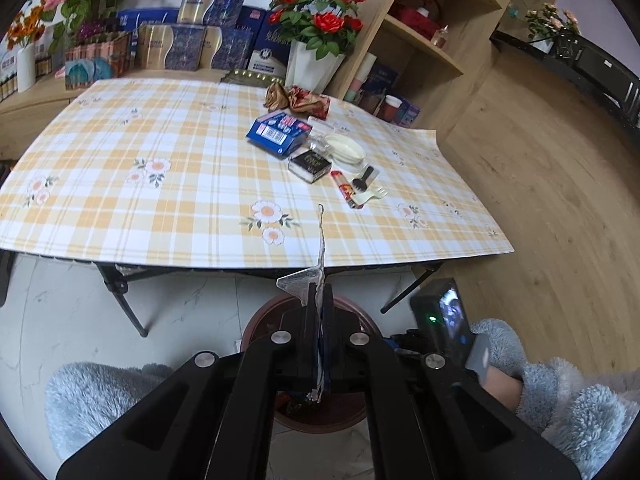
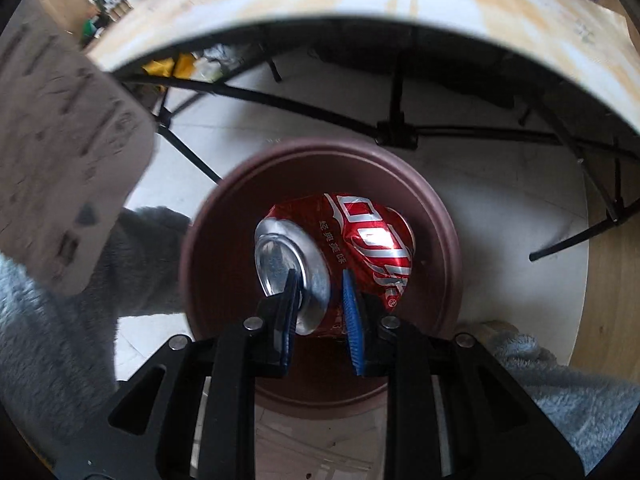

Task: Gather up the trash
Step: 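Open the right gripper to drop the can into the bin, then open the left gripper to drop the paper leaflet into the bin, then raise both tools back over the table toward the remaining trash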

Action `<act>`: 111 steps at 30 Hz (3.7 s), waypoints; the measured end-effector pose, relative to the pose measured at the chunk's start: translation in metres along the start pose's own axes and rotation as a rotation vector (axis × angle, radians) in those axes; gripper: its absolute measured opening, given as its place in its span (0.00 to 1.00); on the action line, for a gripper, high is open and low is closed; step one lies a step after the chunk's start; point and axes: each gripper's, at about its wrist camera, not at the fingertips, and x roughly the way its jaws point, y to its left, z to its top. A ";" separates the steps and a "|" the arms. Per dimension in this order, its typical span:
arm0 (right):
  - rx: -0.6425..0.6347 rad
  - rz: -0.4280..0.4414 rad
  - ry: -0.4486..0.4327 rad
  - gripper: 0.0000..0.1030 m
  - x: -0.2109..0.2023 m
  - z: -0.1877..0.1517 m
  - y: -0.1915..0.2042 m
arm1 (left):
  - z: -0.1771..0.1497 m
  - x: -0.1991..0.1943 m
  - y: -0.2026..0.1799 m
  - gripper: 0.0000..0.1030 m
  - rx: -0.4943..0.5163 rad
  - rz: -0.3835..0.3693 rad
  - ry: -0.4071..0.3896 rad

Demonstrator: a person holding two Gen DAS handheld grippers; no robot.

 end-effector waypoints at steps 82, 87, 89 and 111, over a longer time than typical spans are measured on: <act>0.320 -0.122 -0.340 0.94 -0.066 -0.004 -0.062 | -0.040 0.091 0.013 0.90 -0.052 0.171 -0.061; 0.259 -0.209 -0.515 0.94 -0.095 -0.005 -0.054 | -0.040 0.090 0.009 0.90 -0.019 0.225 -0.091; 0.232 -0.207 -0.589 0.94 -0.106 -0.005 -0.052 | -0.040 0.090 0.008 0.90 -0.013 0.243 -0.104; 0.052 -0.053 -0.560 0.94 -0.120 0.064 -0.071 | 0.032 0.081 0.031 0.90 -0.060 0.163 -0.167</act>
